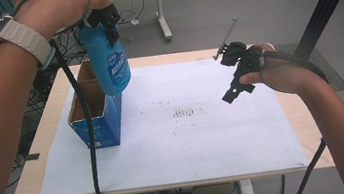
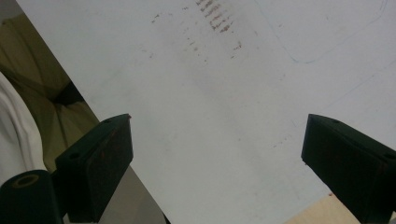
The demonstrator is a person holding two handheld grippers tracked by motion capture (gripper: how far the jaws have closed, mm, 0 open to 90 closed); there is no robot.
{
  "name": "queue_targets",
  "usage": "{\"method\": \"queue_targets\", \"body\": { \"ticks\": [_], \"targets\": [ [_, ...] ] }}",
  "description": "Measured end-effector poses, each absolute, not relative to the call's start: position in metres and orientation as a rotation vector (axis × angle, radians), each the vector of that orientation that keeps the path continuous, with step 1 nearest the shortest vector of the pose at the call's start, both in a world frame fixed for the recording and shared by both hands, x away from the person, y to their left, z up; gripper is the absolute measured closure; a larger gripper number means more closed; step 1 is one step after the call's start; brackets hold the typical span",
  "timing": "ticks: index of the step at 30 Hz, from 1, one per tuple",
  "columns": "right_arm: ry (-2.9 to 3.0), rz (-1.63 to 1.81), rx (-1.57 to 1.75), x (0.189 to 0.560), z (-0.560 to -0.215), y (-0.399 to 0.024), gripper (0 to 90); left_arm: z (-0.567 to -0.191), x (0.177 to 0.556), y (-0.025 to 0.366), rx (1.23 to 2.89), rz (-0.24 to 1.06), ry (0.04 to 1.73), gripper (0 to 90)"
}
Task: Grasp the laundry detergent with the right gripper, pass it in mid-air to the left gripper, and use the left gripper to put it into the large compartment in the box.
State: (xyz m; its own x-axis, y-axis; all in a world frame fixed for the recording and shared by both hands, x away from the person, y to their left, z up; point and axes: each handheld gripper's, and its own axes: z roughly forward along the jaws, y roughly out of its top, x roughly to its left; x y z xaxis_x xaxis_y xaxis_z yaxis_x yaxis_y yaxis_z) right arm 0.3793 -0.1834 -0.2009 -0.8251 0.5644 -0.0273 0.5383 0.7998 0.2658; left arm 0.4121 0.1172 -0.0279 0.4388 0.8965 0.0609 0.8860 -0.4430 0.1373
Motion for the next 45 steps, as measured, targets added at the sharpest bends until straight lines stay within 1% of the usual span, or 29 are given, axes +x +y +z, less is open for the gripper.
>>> {"method": "queue_targets", "body": {
  "ticks": [10,16,22,33,45],
  "targets": [
    [2.880,0.365,0.881,0.381,-0.203,-0.184,8.7,-0.026,0.417,0.134,2.524,0.182,1.704,37.6],
    [2.880,0.365,0.881,0.383,-0.203,-0.183,8.7,-0.026,0.419,0.142,2.489,0.199,1.760,37.6],
    [2.881,0.364,0.880,0.384,-0.203,-0.181,8.7,-0.022,0.419,0.153,2.452,0.184,1.786,37.6],
    [2.883,0.381,0.872,0.386,-0.203,-0.179,8.6,-0.020,0.420,0.163,2.410,0.218,1.846,37.6],
    [2.882,0.383,0.881,0.385,-0.204,-0.183,8.7,-0.022,0.422,0.174,2.354,0.211,1.897,37.6]
  ]
}}
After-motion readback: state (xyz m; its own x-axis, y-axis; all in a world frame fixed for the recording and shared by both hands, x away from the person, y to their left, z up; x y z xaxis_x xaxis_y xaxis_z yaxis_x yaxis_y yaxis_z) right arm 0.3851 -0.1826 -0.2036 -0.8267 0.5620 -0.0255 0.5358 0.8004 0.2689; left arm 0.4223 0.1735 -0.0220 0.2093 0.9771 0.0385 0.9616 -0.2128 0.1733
